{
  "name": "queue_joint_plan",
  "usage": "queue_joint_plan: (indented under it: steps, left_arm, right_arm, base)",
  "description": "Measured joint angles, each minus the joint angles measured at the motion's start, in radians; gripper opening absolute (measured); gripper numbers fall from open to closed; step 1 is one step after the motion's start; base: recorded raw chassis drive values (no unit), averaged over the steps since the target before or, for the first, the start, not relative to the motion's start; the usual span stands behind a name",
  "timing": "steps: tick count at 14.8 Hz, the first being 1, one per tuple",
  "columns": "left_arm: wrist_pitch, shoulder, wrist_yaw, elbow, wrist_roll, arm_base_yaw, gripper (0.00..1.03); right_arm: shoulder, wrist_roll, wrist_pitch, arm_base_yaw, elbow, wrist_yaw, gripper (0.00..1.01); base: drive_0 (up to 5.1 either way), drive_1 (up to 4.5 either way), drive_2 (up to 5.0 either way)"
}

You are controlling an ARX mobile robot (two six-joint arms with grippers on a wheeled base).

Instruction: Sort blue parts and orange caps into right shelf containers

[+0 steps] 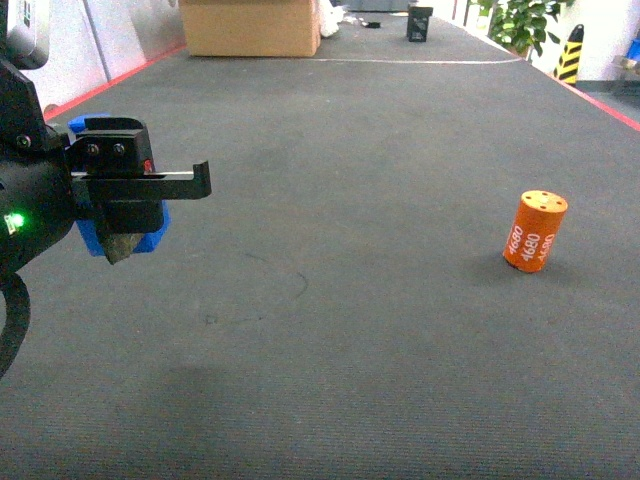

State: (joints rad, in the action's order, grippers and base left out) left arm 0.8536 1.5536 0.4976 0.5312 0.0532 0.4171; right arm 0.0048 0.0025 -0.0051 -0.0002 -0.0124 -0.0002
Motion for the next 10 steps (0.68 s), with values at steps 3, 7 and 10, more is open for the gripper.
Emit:
queue_joint_plan:
  steps: [3, 7, 10]
  left_arm:
    - [0.003, -0.020, 0.016, -0.015, 0.000, 0.010, 0.41]
    - [0.004, -0.026, 0.021, -0.024, 0.000, 0.013, 0.41]
    - [0.004, -0.029, 0.038, -0.040, 0.000, 0.021, 0.41]
  right_arm:
    - [0.000, 0.000, 0.000, 0.000, 0.000, 0.000, 0.98]
    - [0.000, 0.000, 0.000, 0.000, 0.000, 0.000, 0.98]
    - [0.000, 0.000, 0.000, 0.000, 0.000, 0.000, 0.98]
  base:
    - [0.0, 0.00, 0.0]
    - [0.0, 0.00, 0.0]
    - [0.0, 0.00, 0.0]
